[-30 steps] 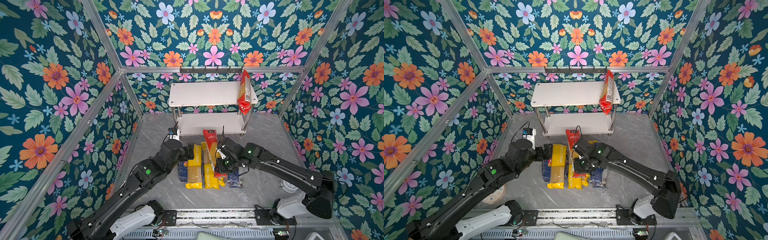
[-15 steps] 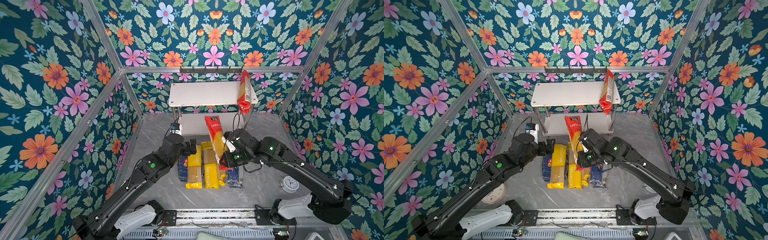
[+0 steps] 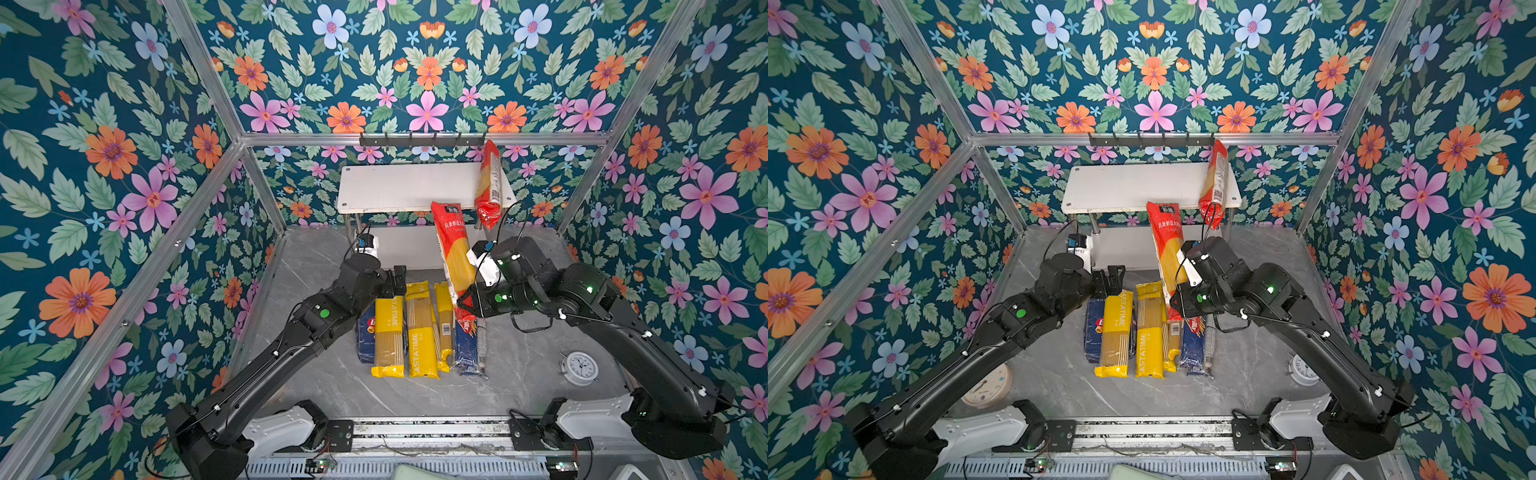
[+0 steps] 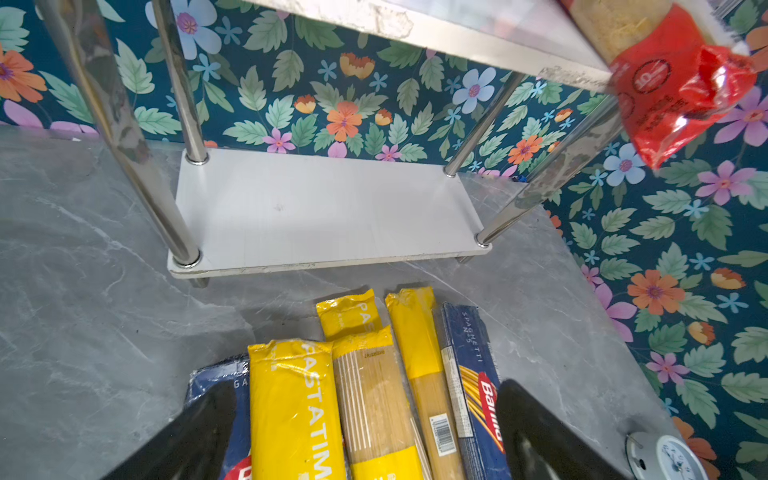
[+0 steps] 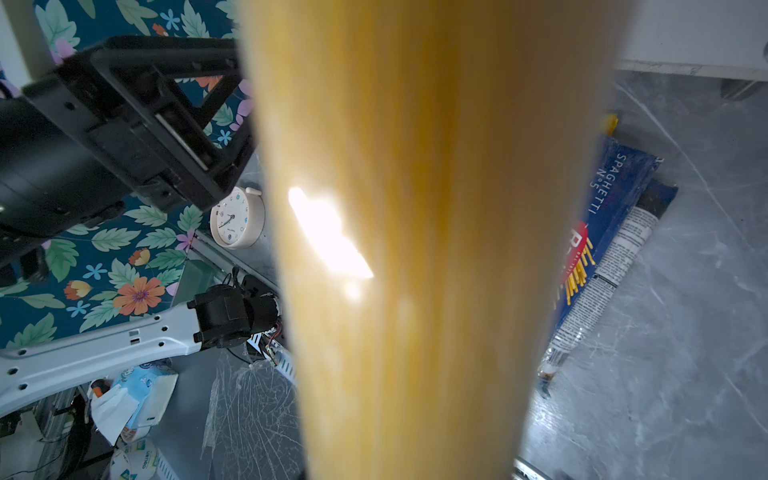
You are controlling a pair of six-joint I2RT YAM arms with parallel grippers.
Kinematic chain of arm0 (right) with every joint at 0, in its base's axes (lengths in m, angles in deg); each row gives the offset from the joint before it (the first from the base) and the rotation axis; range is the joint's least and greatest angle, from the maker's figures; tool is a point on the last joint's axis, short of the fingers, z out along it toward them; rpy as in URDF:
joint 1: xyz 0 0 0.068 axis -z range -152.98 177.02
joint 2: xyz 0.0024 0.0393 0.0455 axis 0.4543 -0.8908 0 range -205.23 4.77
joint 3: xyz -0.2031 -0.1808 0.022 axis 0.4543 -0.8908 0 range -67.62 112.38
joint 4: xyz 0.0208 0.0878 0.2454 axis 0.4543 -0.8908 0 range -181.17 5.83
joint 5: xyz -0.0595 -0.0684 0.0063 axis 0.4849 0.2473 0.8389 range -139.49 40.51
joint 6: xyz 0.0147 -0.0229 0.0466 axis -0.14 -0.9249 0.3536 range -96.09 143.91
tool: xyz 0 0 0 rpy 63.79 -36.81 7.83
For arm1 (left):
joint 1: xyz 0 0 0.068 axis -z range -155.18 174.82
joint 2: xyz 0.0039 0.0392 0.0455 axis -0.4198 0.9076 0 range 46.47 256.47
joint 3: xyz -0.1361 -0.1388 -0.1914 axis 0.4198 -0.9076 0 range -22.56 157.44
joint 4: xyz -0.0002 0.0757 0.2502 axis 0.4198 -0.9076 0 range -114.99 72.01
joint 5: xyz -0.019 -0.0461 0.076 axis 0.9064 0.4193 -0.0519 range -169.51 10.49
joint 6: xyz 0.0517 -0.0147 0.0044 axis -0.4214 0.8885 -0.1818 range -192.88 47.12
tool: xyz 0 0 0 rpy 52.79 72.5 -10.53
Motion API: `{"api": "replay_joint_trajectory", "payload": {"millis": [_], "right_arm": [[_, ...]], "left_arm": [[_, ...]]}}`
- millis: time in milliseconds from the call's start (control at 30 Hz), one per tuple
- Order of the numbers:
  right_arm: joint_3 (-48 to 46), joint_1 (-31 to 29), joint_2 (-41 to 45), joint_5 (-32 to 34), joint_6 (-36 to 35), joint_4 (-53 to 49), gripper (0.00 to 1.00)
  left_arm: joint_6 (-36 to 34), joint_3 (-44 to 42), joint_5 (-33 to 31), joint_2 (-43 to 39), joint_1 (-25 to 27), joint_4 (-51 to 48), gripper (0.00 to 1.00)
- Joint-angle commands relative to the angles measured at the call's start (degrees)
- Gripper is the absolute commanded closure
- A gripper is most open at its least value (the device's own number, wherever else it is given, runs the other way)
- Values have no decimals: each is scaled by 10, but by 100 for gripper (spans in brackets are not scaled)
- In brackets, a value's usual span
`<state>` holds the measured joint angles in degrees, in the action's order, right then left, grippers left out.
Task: Place and organize the pasta boxes and bags onto the shelf
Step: 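Lift the red-and-yellow spaghetti bag upright toward the shelf with the right gripper, then stand the held bag upright on the upper shelf beside the first bag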
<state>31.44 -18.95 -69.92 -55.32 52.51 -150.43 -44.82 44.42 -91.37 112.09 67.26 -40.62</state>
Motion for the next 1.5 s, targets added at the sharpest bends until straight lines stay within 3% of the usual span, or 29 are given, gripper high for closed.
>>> {"api": "replay_joint_trajectory", "payload": {"millis": [0,233,400,633,867,1000,1467], "right_arm": [[29,7,1,10,-51,45,86],[81,58,-37,-2,-88,71,85],[124,109,-88,-23,-115,101,85],[273,128,-235,-28,-165,96,85],[474,129,-380,7,-202,62,85],[543,132,-429,29,-217,63,85],[572,170,-453,81,-222,97,83]], "left_arm": [[4,8,17,10,-1,39,1],[9,-8,40,24,1,66,1],[-30,8,54,48,1,81,1],[-107,55,95,110,-15,112,1],[-136,84,168,162,-67,156,1],[-150,95,191,186,-89,172,1],[-160,101,237,205,-119,189,1]]}}
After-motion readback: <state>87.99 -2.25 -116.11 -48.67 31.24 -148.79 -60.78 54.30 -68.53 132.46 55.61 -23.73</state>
